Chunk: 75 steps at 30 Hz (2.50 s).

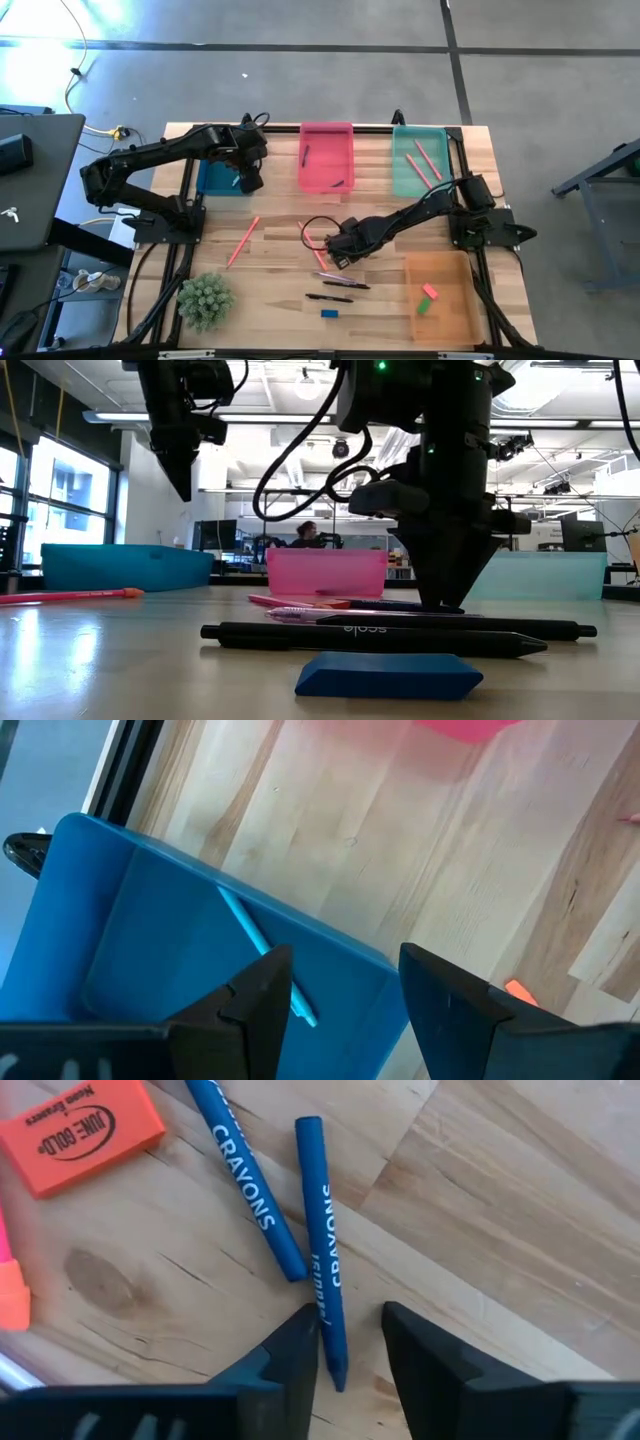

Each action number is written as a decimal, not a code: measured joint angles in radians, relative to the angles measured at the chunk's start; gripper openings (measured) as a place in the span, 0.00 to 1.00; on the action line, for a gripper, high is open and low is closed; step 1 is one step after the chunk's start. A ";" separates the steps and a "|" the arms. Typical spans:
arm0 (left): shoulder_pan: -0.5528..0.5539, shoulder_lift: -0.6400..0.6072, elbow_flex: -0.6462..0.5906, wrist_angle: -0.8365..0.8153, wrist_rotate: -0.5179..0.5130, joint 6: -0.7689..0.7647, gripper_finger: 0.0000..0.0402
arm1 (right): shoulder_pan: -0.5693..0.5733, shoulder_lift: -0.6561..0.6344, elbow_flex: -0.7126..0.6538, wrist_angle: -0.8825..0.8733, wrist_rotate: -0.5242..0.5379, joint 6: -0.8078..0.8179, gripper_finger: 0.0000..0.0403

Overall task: Sort crayons/erasers/pens/pencils in bins
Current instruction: Put the blue crayon into the pink bin

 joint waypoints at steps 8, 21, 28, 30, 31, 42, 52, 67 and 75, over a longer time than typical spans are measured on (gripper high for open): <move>0.000 0.000 0.000 0.000 0.000 0.005 0.43 | -0.001 0.000 -0.002 -0.015 0.000 -0.005 0.06; 0.000 0.000 0.000 -0.002 0.000 0.008 0.43 | -0.006 -0.030 -0.009 -0.060 -0.012 -0.035 0.03; 0.000 0.000 0.000 -0.005 0.005 0.008 0.43 | -0.019 -0.095 -0.008 -0.077 0.019 -0.035 0.03; 0.000 0.000 0.000 -0.005 0.009 0.008 0.43 | -0.027 -0.122 -0.008 -0.077 0.043 -0.035 0.03; 0.000 0.000 0.000 -0.005 0.011 0.008 0.43 | -0.033 -0.139 -0.008 -0.078 0.053 -0.036 0.03; -0.001 0.000 0.000 -0.005 0.029 -0.002 0.43 | -0.160 -0.292 -0.006 -0.039 0.175 -0.174 0.03; -0.002 0.000 0.000 -0.005 0.047 -0.091 0.43 | -0.356 -0.328 -0.005 0.215 0.187 -0.517 0.03; -0.067 0.000 0.000 -0.005 0.080 -0.341 0.43 | -0.585 -0.218 -0.004 0.494 0.096 -0.814 0.03; -0.172 0.000 0.000 -0.005 0.072 -0.490 0.43 | -0.615 -0.146 -0.004 0.453 0.030 -0.815 0.03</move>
